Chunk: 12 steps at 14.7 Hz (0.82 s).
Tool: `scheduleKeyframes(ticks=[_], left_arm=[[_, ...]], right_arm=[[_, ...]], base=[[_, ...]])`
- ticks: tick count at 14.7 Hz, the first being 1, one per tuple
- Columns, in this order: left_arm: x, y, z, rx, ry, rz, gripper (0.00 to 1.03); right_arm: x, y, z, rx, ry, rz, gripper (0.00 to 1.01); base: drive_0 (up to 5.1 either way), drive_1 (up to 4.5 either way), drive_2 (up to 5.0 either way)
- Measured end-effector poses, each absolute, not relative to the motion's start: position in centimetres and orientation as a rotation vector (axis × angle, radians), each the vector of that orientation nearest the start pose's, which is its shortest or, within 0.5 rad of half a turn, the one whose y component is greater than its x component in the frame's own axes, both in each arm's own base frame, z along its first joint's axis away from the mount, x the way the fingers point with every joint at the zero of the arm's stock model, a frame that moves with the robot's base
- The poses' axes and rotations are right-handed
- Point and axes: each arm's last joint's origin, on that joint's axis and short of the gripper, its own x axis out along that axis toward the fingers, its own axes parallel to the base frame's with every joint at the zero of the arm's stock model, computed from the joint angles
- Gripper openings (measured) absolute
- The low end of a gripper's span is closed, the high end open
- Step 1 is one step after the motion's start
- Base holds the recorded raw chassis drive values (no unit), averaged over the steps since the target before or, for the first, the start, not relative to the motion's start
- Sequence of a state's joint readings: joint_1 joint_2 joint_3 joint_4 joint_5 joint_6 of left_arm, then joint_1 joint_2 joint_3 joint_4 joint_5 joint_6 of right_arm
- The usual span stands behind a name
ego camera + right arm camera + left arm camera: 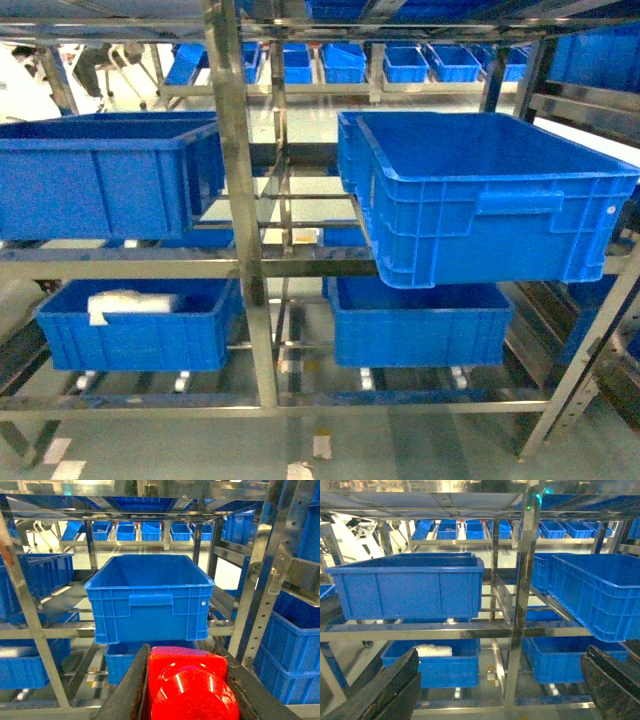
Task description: Pick red block from blue box to shelf
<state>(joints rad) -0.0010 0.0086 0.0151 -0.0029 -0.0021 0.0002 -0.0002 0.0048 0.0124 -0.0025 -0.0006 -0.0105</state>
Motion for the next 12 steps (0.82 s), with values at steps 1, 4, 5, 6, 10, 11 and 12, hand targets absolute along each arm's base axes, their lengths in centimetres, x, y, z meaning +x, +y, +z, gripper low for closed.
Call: scheduleKeyframes(ticks=[1, 4, 5, 6, 10, 11, 12], left_arm=[[9.73, 0.0, 16.75, 0.0, -0.002, 0.001, 0.98], [9.73, 0.0, 16.76, 0.0, -0.002, 0.001, 0.98], [9.73, -0.01, 16.77, 0.0, -0.004, 0.0, 0.98], [9.73, -0.01, 16.74, 0.0, -0.001, 0.0, 0.98], [9.73, -0.01, 16.76, 0.0, -0.002, 0.0, 0.98], [9.73, -0.01, 16.77, 0.0, -0.003, 0.0, 0.98], [9.73, -0.01, 16.72, 0.0, 0.001, -0.001, 0.98]], right_arm=[[9.72, 0.0, 16.7, -0.01, -0.004, 0.0, 0.28], [9.72, 0.0, 16.7, -0.01, -0.004, 0.0, 0.28], [9.72, 0.0, 16.67, -0.01, -0.001, 0.0, 0.28], [9.72, 0.0, 16.7, -0.01, -0.004, 0.0, 0.28], [9.72, 0.0, 16.67, -0.01, -0.001, 0.0, 0.28], [9.72, 0.0, 16.71, -0.01, -0.004, 0.0, 0.28], [9.73, 0.0, 16.64, -0.01, 0.002, 0.0, 0.28]], base=[[0.0, 4.12, -4.2], [0.0, 4.12, -4.2], [0.0, 4.12, -4.2], [0.0, 4.12, -4.2], [0.0, 4.12, -4.2], [0.0, 4.12, -4.2], [0.0, 4.12, -4.2]])
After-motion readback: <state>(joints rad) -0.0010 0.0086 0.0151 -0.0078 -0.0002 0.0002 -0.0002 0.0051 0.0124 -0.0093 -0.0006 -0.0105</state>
